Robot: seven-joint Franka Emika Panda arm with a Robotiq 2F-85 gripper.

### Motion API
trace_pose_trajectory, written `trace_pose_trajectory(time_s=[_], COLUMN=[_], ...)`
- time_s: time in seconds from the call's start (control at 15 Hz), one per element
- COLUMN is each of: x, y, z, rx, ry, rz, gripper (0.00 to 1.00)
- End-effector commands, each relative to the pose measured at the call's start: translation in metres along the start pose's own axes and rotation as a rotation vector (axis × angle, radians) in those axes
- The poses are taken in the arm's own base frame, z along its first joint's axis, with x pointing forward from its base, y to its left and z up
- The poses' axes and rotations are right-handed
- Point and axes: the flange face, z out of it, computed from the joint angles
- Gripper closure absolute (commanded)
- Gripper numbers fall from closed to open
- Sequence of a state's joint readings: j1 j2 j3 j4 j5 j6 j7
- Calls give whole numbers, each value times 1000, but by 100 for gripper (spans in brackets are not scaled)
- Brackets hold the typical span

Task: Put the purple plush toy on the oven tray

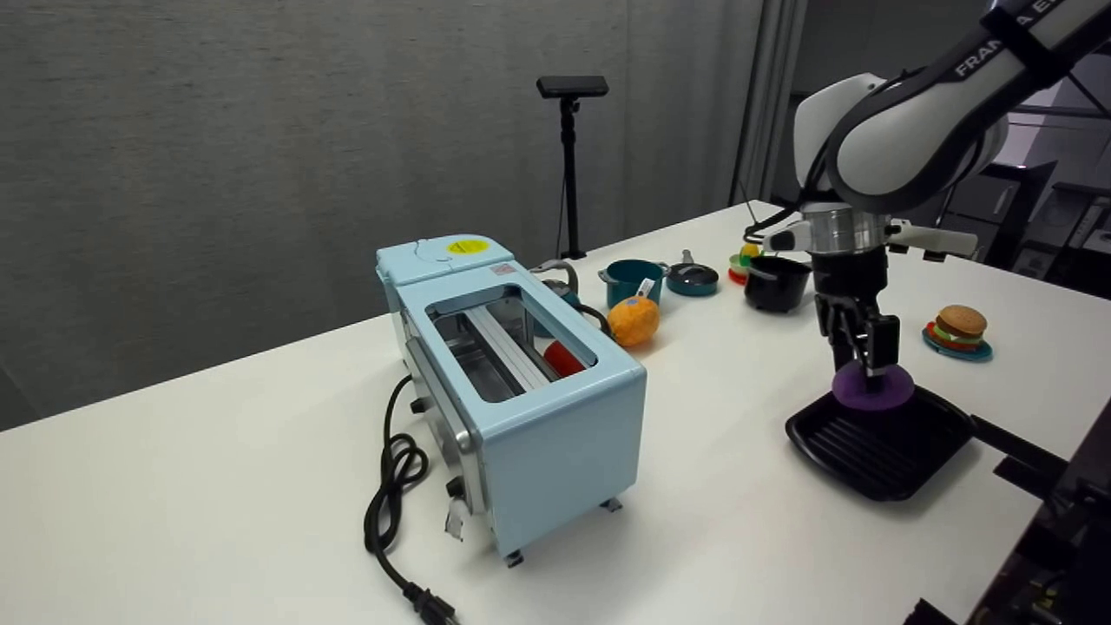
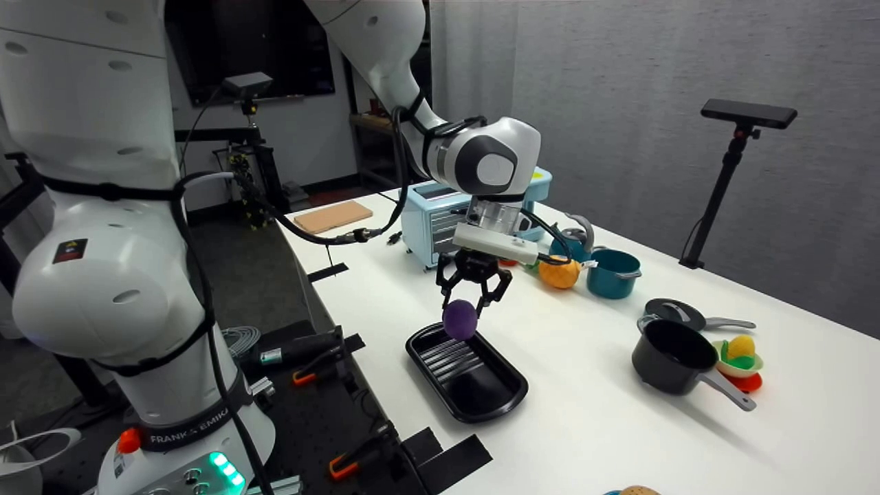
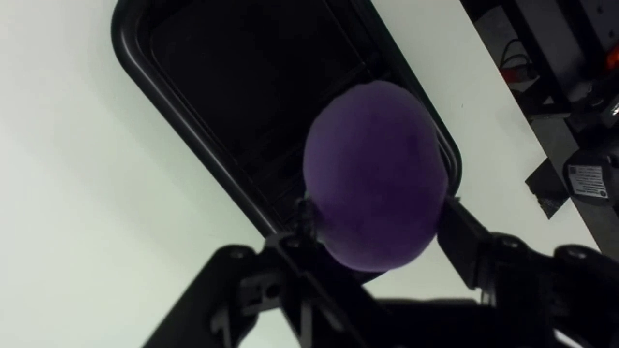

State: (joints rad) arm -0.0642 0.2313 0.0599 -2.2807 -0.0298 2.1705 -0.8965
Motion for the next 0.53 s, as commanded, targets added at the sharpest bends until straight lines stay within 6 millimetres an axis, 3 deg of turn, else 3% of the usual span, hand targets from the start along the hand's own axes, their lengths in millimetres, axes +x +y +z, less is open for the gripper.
trace_pose_trajectory(time_s=[0.0, 0.4, 0.47], x=[-14, -18, -9], y=[-9, -14, -5], z=[-7, -16, -10], rx=[-34, -60, -22], ry=[5, 24, 15], rz=[11, 27, 9], gripper=[2, 0, 0])
